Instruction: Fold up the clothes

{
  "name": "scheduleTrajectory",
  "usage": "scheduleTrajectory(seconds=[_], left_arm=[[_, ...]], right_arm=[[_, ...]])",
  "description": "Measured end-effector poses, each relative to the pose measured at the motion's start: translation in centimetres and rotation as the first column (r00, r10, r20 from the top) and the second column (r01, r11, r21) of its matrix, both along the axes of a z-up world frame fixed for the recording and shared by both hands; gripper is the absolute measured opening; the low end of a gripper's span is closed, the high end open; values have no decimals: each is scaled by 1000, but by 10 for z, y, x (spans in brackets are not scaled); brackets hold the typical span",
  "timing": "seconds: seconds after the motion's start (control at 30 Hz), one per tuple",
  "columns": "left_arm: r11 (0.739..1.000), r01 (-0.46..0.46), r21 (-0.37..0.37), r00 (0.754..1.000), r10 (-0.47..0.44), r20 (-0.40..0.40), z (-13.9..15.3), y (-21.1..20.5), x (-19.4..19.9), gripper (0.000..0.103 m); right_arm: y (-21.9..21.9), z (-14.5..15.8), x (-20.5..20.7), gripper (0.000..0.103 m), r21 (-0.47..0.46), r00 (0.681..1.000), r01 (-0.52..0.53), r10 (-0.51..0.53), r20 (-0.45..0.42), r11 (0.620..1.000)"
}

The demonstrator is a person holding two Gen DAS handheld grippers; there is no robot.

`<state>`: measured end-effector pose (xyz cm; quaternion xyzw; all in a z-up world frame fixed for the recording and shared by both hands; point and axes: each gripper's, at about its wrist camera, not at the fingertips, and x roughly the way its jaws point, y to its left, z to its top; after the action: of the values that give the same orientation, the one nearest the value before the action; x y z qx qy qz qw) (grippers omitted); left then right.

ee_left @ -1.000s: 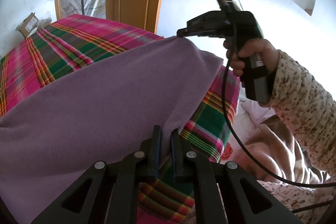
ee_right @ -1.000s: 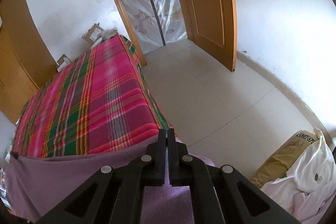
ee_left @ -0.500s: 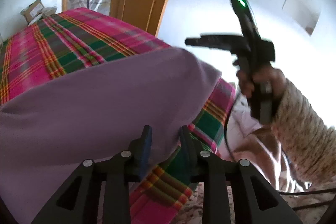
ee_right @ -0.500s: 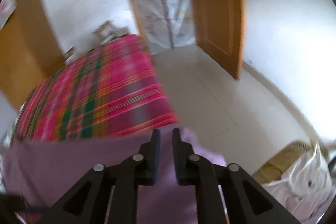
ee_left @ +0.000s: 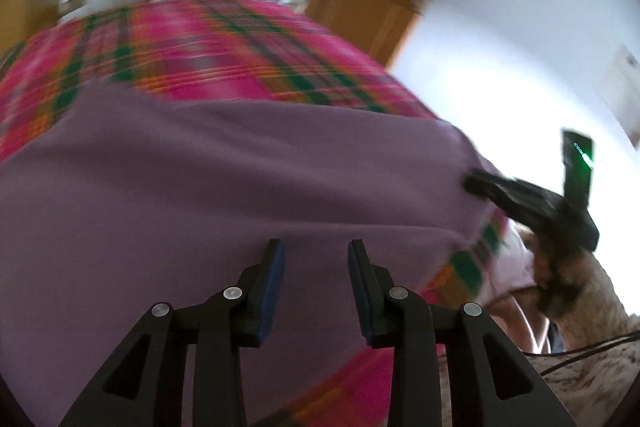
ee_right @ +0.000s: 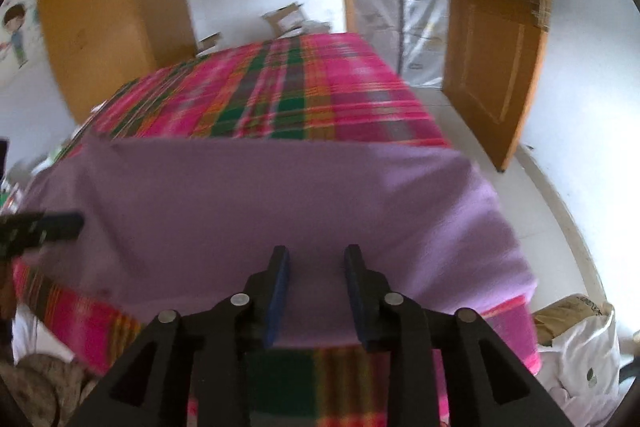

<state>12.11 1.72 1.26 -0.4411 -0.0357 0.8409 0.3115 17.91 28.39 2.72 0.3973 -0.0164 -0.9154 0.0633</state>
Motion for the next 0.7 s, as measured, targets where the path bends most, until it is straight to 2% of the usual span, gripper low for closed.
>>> scheduleTrajectory(seconds=[0.1,0.23,0.3,0.53,0.7], left_arm=[[995,-95,-11,995,95,17,-5,-35,-4,34],[986,-155,54,987,153,51,-7,-74,2,34],[982,-175,64,984,172,52,-8,-88,5,34],[980,-185,73,982,182,41,-6,-108,10,34],[980,-178,95,984,174,45,-7,-114,9,34]], right_arm=[[-21,5,-1,29,8,997,-76,76,1,997],[-53,3,-4,32,42,975,-222,220,34,974],[-64,10,-8,31,49,959,-285,285,13,957],[-82,28,-65,32,28,957,-288,289,-26,957],[-104,16,-113,32,34,931,-363,361,49,931]])
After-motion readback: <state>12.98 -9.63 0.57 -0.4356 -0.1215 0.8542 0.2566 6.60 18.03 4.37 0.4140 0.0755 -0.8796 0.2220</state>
